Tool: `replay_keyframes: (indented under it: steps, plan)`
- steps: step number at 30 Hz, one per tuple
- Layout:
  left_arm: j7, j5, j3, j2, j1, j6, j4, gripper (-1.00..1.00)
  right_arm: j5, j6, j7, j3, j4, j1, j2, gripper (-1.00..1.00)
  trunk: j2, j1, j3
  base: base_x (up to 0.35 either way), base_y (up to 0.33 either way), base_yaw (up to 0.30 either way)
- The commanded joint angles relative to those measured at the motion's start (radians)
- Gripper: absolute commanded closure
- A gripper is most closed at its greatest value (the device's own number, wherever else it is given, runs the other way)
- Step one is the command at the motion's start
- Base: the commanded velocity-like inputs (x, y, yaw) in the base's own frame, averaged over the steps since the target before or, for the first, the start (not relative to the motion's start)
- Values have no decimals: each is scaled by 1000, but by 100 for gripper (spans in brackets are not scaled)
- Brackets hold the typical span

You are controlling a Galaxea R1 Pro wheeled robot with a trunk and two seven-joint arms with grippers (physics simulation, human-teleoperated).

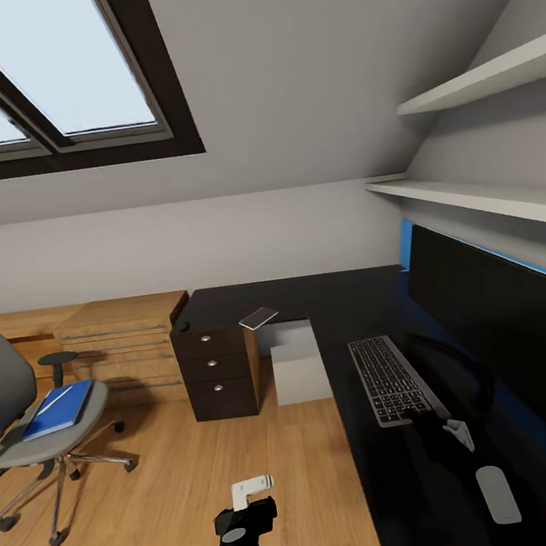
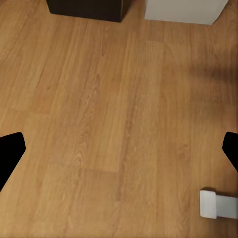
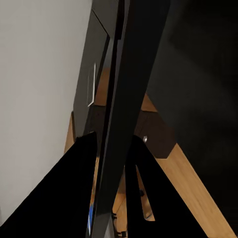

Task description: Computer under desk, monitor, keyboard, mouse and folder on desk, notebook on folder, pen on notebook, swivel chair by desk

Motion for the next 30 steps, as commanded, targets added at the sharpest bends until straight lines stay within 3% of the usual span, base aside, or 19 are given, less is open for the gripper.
replay_keyframes:
  steps: [1, 30]
  plan:
    - [8, 5, -3, 1, -1, 4, -2, -100, -6, 9, 5, -5, -1, -2, 1, 100, -1, 0, -1, 45, -94, 0]
    - [9, 6, -3, 1, -1, 5, 0, -100, -6, 9, 5, -4, 1, -1, 0, 100, -1, 0, -1, 52, -7, 0]
